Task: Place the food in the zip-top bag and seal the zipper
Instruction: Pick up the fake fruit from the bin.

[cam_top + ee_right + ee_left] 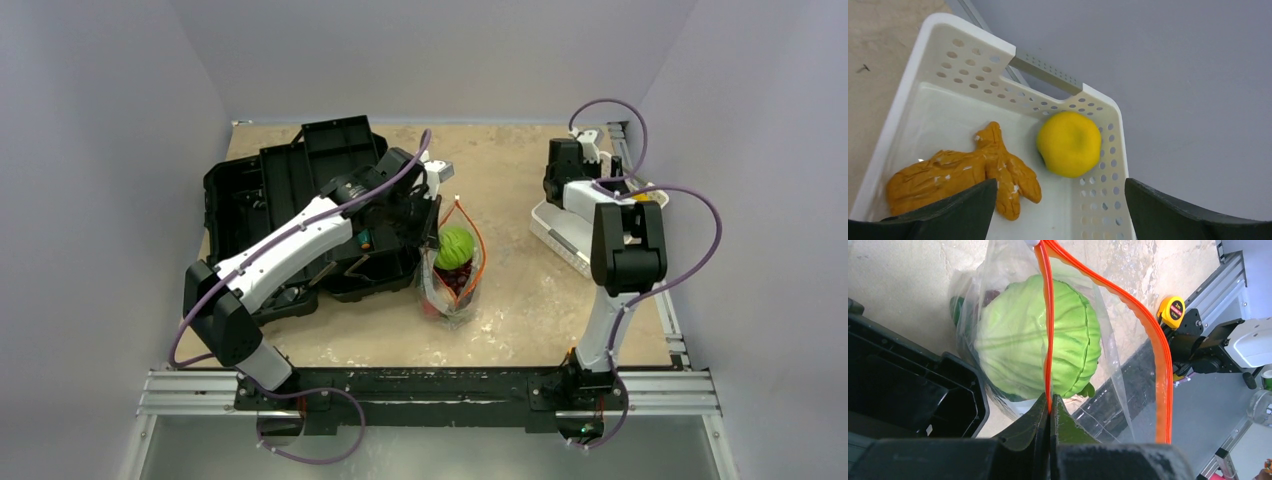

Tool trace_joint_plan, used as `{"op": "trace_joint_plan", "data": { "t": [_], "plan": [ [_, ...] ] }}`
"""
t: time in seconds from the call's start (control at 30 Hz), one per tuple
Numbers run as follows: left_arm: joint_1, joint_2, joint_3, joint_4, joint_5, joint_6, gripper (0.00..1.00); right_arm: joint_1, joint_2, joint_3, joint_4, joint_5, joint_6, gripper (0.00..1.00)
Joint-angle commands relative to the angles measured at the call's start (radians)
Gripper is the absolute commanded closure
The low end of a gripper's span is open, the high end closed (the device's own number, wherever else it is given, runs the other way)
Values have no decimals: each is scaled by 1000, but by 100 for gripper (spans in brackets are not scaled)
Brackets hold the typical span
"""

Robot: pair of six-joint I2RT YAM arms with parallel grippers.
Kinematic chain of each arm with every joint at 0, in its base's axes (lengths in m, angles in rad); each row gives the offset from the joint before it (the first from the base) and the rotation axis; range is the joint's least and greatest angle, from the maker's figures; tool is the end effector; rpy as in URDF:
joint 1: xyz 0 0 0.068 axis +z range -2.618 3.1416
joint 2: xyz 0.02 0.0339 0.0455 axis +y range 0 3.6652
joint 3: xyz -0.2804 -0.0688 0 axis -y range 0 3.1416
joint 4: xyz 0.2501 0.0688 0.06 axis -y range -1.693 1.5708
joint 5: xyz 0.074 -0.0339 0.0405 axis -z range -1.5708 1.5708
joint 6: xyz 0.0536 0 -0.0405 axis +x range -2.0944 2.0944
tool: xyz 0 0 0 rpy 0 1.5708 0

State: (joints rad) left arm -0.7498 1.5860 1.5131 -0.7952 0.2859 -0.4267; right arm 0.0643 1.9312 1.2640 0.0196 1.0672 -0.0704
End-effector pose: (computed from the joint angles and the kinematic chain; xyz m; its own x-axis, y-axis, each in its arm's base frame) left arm 0.2525 -0.2558 0.3398 -0.8342 0.2342 -0.4993 0.4855 0.7413 -0.4634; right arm 0.4342 -0.0191 0.2080 -0.6474 -0.0757 -0.7584 0.6221 0.5224 -0.5832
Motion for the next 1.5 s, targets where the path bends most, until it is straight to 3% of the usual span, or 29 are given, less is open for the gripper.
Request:
{"op": "trace_joint_plan", "data": {
  "t": [0.0, 0.27, 0.47, 0.6, 0.87, 1.27, 1.47],
  "plan": [
    [29, -29, 41, 12, 36, -9, 100, -29, 89, 71, 98, 99, -158, 1],
    [33, -19, 42, 11, 45, -11, 100, -83, 143, 97, 159, 93, -277, 1],
    [33, -11, 41, 13, 60, -18, 100, -127, 143, 126, 77, -48, -239, 1],
    [32, -5, 42, 15, 67, -21, 100, -155, 153, 202, -81, -137, -125, 1],
    [33, -3, 42, 15, 74, -24, 100, -200, 123, 162, -124, -241, -70, 1],
    [32, -7, 42, 15, 72, -23, 100, -266, 122, 171, -164, -275, -38, 5],
    [33, -3, 42, 14, 74, -24, 100, -271, 152, 198, -186, -305, -31, 13]
  ]
}}
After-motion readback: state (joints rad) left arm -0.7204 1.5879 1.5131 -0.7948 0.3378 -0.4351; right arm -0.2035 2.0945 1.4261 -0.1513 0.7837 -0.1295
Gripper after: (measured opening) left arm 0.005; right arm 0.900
